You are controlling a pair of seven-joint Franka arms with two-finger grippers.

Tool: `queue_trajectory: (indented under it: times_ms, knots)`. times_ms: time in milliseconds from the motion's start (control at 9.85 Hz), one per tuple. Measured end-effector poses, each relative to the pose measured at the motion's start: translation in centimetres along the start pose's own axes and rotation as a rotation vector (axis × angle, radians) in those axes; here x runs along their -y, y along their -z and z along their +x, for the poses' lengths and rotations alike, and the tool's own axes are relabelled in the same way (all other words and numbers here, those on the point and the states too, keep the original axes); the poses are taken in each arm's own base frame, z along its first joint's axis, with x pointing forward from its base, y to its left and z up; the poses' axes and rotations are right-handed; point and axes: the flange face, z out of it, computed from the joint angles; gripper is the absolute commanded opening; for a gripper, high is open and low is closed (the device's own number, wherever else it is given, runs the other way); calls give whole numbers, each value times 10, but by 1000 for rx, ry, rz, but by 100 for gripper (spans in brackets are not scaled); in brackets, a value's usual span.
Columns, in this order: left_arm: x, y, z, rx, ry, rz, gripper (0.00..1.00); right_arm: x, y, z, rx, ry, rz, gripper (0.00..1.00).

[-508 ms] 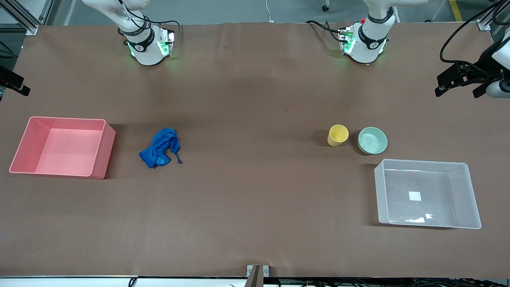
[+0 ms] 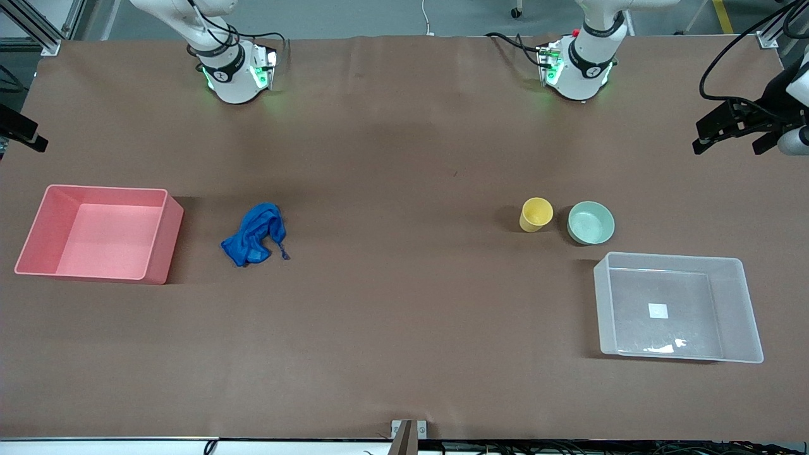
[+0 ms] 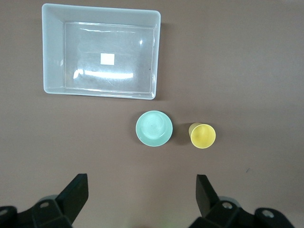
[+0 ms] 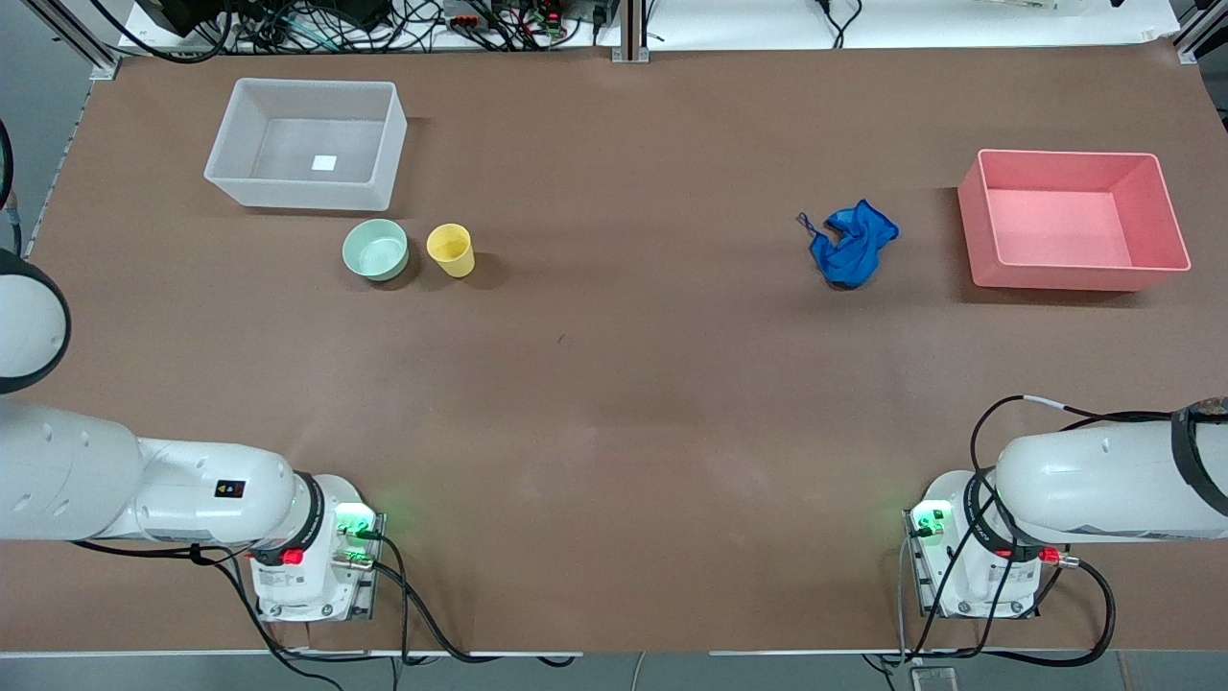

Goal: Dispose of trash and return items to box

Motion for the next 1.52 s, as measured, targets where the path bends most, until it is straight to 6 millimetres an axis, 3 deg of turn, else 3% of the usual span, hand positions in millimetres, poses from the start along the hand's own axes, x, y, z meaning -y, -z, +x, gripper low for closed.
queue_trajectory:
  times_ms: [406, 508, 609, 812, 1117, 1320, 1523]
  knots:
    - [11, -8, 2, 9, 21, 1, 95, 8, -7, 3, 5, 15, 2, 100]
    - [15, -20, 4, 12, 25, 1, 95, 21, -22, 12, -10, 33, 3, 100]
    - [17, -38, 8, 20, 14, 1, 95, 41, -51, 23, -14, 40, 3, 100]
    - [22, -96, 15, 23, -17, 1, 100, 86, -145, 37, 9, 11, 0, 100]
    - [31, -197, 12, 5, -45, 2, 100, 115, -296, 36, -4, -39, 9, 100]
    - [33, -268, 5, -6, -59, 6, 100, 140, -376, 29, -37, -53, 25, 100]
    - [33, -325, 1, 21, -70, 9, 100, 151, -449, 24, -82, -54, 49, 100]
